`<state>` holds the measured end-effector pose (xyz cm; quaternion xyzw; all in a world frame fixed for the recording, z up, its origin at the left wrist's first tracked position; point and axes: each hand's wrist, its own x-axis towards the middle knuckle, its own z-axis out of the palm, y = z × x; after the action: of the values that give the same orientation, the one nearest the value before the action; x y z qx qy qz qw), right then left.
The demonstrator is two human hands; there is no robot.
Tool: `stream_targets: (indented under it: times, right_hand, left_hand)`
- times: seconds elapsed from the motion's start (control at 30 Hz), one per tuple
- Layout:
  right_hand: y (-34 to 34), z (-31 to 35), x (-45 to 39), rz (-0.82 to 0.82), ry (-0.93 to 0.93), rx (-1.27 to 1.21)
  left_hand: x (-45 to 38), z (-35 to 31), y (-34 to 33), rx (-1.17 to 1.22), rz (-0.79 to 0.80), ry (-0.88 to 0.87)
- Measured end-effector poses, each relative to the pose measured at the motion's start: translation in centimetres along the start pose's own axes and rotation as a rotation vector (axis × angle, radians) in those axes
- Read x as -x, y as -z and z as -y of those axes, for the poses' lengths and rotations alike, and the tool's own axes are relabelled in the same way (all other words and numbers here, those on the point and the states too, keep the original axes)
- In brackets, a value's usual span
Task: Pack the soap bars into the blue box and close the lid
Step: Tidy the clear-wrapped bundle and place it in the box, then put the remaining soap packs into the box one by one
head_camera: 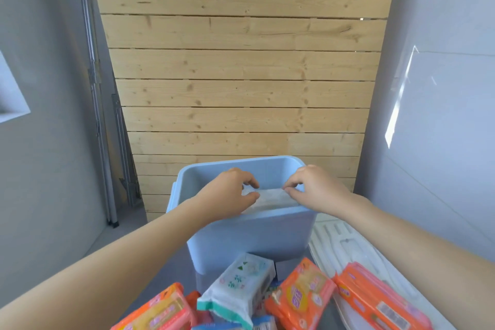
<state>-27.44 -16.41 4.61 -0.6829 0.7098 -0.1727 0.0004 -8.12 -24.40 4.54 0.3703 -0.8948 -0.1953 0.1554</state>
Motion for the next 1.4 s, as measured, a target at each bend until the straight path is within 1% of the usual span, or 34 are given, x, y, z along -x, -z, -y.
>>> stream_targets:
  times: [0.07,0.2,0.33,0.4,0.5,0.63,0.73,0.8,0.83,0.93,1.0,1.13,1.23,1.3,1.4]
  right_hand:
    - [0.9,0.5,1.4,-0.069,-0.005,-0.100]
    - [1.9,2.3,5.6,-0.182,-0.019,-0.186]
    - [1.7,4.0,10.9,-0.226,0.014,-0.261]
    - [1.2,4.7,13.3,-0.209,0.016,-0.285]
    - [0.0,5.4,16.3,-0.136,-0.004,-0.313]
    - [-2.1,5.9,19.7,0.024,0.012,-0.326]
    - [-3.7,6.1,21.3,0.141,0.001,-0.324]
    - [-4.5,6.1,21.6,0.181,-0.031,-0.343]
    - [-4.8,6.1,21.6,0.201,-0.050,-0.358]
    - [-5.6,6.4,21.5,0.281,-0.096,-0.395]
    - [-6.0,6.7,21.5,0.321,-0.105,-0.405]
    - [-6.5,6.9,21.1,0.339,-0.118,-0.480]
    - [-6.5,7.3,20.9,0.341,-0.109,-0.571]
    - [-6.4,7.5,20.8,0.306,-0.111,-0.604]
    - [-5.9,7.7,20.7,0.190,-0.122,-0.593]
  left_hand:
    - [1.6,-1.0,0.4,0.085,-0.034,-0.011]
    - [5.7,-3.7,0.4,0.131,-0.115,-0.057]
    - [9.8,-5.8,-0.6,0.184,-0.153,-0.073]
    - [11.7,-6.2,-1.2,0.210,-0.147,-0.066]
    - [14.3,-6.4,-2.2,0.208,-0.138,-0.021]
    - [18.0,-5.7,-4.1,0.235,-0.120,0.023]
    - [20.1,-4.4,-5.6,0.066,-0.047,0.007]
    - [20.8,-3.6,-6.3,-0.087,0.070,0.046]
    - [21.1,-3.2,-6.4,-0.124,0.113,0.066]
    - [21.3,-2.6,-6.5,-0.123,0.147,0.075]
    - [21.2,-2.3,-6.7,-0.109,0.128,0.076]
    - [21.1,-2.1,-6.5,-0.085,0.061,0.052]
    - [21.0,-2.0,-6.2,0.006,0.036,0.056]
    - [20.8,-2.1,-5.8,0.055,0.037,0.058]
    - [20.6,-2.4,-4.8,0.164,0.030,0.069]
